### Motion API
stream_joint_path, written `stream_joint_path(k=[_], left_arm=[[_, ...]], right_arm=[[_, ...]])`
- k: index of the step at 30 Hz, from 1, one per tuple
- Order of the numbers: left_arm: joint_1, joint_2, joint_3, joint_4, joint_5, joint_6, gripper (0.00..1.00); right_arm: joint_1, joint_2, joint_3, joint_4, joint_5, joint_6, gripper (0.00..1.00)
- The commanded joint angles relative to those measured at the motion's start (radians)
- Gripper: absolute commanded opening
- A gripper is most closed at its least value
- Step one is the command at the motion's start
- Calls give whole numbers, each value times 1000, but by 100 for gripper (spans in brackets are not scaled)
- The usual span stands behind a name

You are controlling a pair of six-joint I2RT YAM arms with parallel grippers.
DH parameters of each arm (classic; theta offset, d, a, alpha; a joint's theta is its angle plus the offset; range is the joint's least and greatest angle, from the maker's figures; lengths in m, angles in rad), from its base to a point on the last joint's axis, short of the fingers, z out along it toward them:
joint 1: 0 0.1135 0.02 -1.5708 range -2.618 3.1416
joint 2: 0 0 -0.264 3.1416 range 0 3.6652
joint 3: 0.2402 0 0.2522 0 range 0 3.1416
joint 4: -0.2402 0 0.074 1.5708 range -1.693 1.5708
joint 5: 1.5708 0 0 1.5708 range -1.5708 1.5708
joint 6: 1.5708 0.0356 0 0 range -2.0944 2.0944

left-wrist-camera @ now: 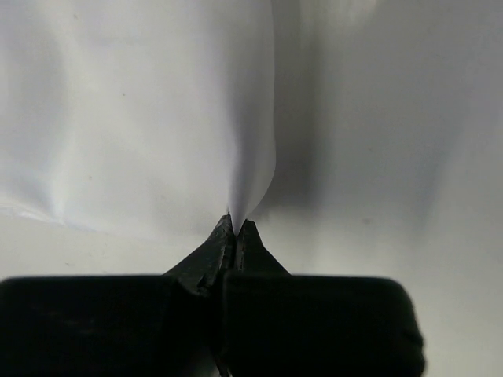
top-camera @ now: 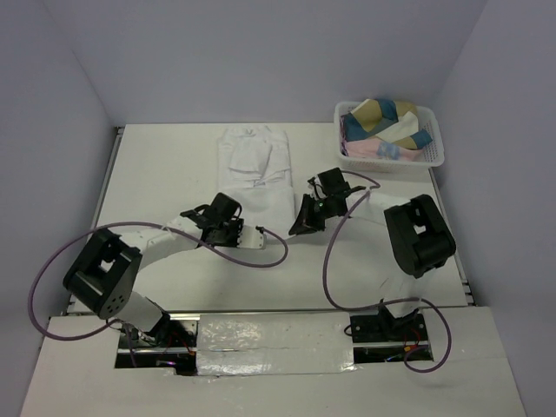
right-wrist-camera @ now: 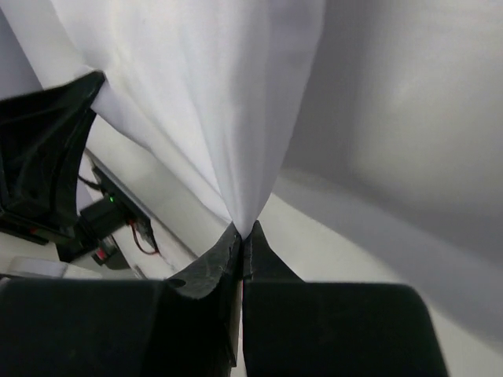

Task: Fold and stack the long sleeve shirts
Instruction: Fold the shirt

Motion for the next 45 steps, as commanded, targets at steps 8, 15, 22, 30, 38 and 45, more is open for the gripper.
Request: stream_joint_path(k=[8,15,22,30,38,45], left_arm=[[-75,-395,55,-704,114,13,0],[-104,-496,236,-1007,295,-77,0],[32,-293,467,-1012,413,-148,0],[264,51,803,-891,450,-209,0],[356,286,988,-780,432,-329,0],[363,408,1012,-618,438,-419,2]], right_arm=[[223,-458,-227,-290,59,-15,0],[389,-702,-200,-501,76,108,0],[259,-574,-15,-534,7,4,0],[50,-250,333,-544,-66,-185,0],[-68,27,492,-472,-146,-167,0],[-120,173,549,-380,-181,-87,0]])
